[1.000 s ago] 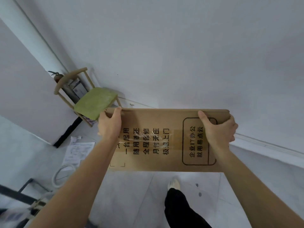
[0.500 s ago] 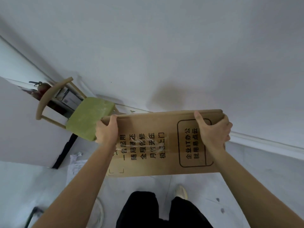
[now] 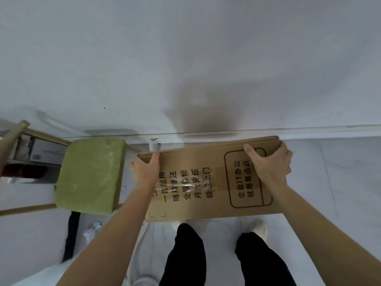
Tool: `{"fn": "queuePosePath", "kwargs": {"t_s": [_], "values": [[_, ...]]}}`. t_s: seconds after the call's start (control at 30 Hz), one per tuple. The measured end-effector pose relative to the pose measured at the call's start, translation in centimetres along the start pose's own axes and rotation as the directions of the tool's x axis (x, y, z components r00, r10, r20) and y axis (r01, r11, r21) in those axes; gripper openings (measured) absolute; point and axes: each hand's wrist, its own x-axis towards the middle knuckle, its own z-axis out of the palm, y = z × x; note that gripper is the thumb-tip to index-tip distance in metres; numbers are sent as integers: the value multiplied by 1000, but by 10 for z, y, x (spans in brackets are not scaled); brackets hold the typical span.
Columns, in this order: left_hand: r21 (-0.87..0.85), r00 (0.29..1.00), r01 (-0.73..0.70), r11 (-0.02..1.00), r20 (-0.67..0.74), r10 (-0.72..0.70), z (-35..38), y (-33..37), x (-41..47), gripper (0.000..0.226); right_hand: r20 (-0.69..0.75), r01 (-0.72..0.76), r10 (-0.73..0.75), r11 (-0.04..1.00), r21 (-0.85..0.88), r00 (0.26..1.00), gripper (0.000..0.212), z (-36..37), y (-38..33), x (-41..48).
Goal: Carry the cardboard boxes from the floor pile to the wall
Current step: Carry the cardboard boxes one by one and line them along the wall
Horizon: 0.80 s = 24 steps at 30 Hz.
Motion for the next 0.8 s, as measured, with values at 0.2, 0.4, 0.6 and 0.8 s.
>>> {"fn": "queuePosePath", "kwargs": {"t_s": [0.2, 0.4, 0.6, 0.8], "values": [[-2, 987, -65, 998, 148, 64, 54, -26, 93, 90, -8, -27, 27, 998, -52, 1000, 113, 83, 35, 47], [25, 957, -246, 969, 165, 238, 91, -14, 151, 93, -39, 109, -115, 986, -130, 993, 114, 120, 39, 101], [422, 851, -509, 750, 118, 511, 114, -28, 129, 56, -10, 265, -298, 863, -429, 954, 97, 147, 44, 101], [594, 845, -526, 608, 286, 451, 127, -59, 116, 70, 59, 319, -353, 747, -583, 934, 110, 164, 80, 59]]}}
